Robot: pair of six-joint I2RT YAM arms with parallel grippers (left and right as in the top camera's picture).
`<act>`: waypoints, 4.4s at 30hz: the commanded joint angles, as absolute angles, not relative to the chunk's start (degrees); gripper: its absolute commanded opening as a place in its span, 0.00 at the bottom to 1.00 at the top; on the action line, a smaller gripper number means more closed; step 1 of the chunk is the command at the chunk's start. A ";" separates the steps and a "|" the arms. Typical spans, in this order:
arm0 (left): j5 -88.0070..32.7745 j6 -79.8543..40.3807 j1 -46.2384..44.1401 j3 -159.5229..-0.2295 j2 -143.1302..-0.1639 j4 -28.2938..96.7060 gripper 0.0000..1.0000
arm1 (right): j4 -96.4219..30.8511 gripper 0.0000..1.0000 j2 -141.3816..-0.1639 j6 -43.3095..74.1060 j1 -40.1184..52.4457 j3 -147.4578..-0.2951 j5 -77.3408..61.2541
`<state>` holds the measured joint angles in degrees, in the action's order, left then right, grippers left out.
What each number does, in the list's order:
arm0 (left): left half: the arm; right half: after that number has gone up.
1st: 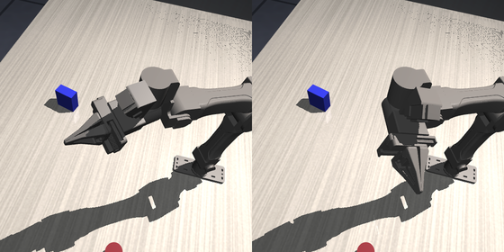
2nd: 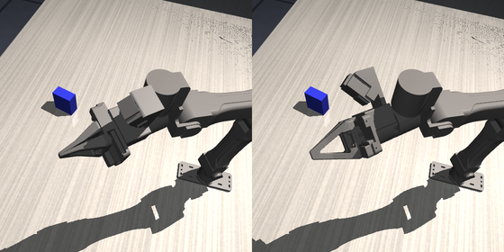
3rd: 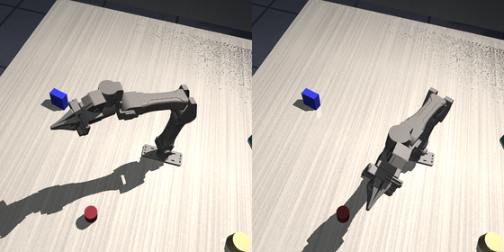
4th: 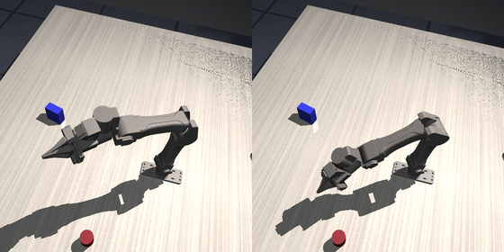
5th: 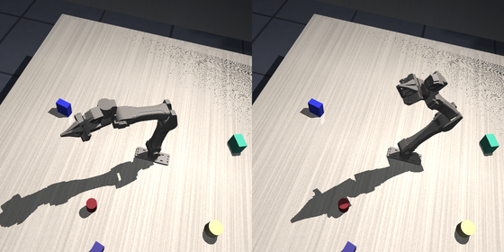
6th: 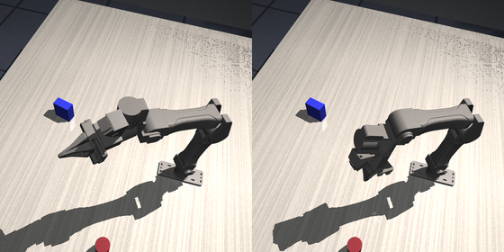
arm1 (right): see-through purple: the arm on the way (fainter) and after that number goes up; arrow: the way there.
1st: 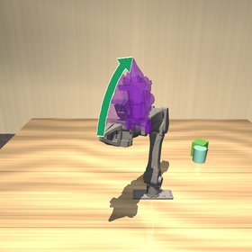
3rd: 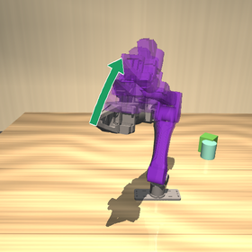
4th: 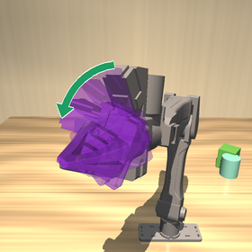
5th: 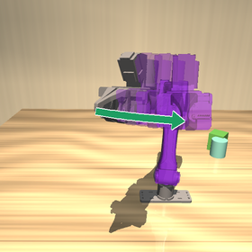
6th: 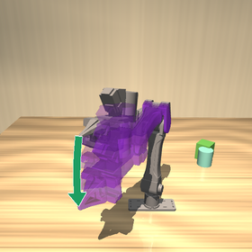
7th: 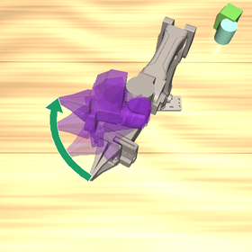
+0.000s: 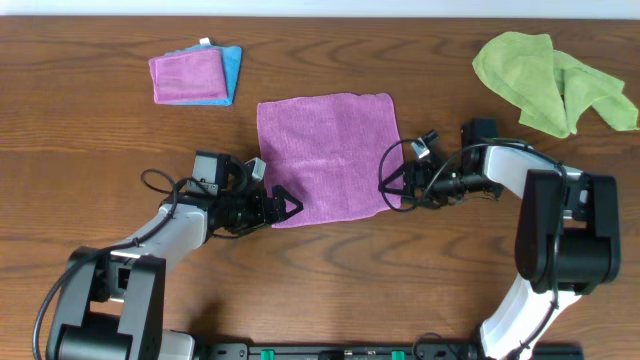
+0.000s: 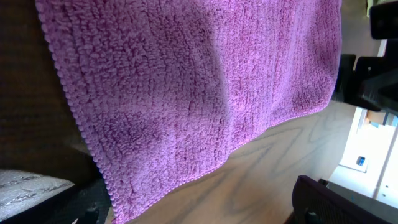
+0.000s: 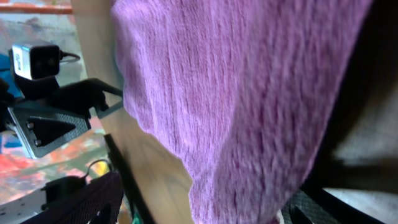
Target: Fold the cloth
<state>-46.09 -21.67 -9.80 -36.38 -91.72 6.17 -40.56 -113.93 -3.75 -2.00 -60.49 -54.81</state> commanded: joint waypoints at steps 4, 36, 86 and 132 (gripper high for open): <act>-44.77 -22.13 -9.78 -35.33 -92.25 6.37 0.94 | -41.43 0.77 -115.42 -5.21 -3.49 -59.44 -49.63; -44.66 -23.42 -9.78 -35.35 -92.25 4.16 0.06 | -38.39 0.03 -115.42 -1.74 -3.36 -59.44 -48.21; -51.37 -37.56 -16.84 -38.02 -88.71 -13.85 0.06 | -48.27 0.01 -95.46 9.45 -3.36 -62.30 -40.49; -37.01 -28.71 -12.64 -59.02 -105.65 -9.65 0.06 | -13.85 0.02 -104.33 32.34 0.84 -63.29 -32.27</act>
